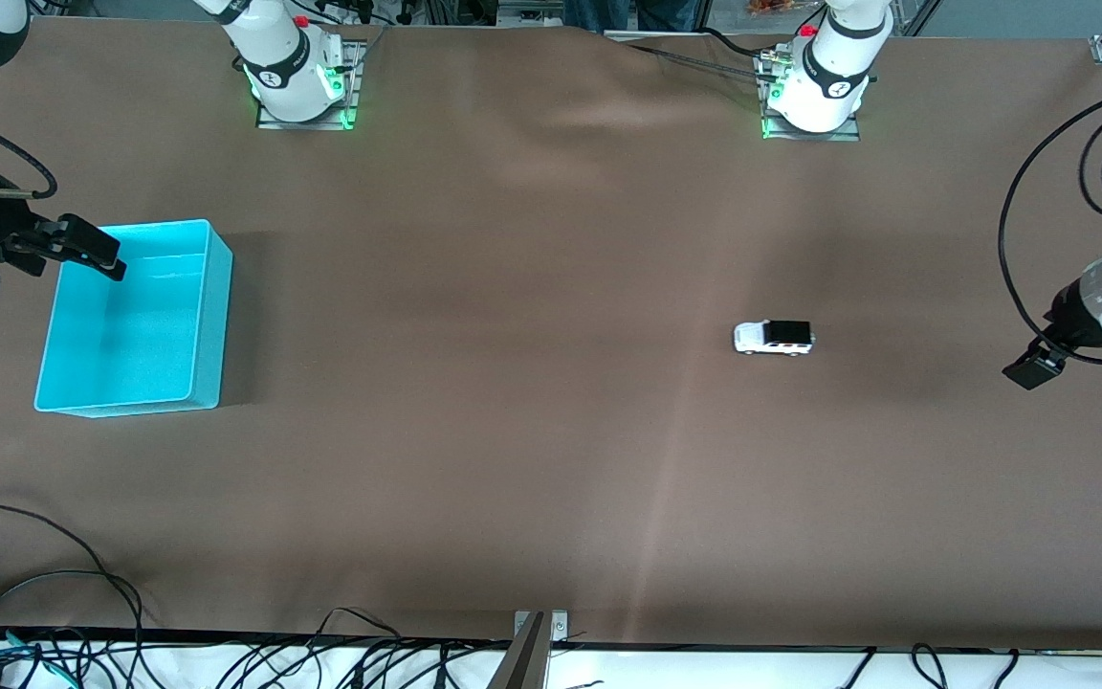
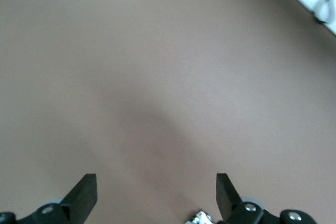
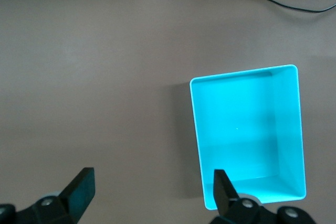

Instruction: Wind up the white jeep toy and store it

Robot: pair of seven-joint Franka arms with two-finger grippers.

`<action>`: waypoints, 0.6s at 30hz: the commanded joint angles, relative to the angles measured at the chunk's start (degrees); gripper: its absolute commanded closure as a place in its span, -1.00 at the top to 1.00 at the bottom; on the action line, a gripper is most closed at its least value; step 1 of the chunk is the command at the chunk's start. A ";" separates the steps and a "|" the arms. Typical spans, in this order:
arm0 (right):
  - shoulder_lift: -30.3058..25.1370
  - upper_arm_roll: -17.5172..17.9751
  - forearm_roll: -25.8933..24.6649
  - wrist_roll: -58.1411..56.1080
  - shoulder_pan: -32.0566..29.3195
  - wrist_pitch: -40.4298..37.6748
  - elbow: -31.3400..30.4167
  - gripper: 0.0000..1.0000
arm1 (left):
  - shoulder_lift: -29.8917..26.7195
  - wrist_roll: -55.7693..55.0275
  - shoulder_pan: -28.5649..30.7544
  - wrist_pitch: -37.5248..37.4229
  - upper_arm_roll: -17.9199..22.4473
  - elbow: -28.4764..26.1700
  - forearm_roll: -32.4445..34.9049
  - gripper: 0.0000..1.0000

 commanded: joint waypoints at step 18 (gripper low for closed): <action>0.67 0.13 0.49 0.26 -0.14 -0.29 1.54 1.00 | 2.11 33.34 -0.11 -5.79 0.47 12.53 -11.95 1.00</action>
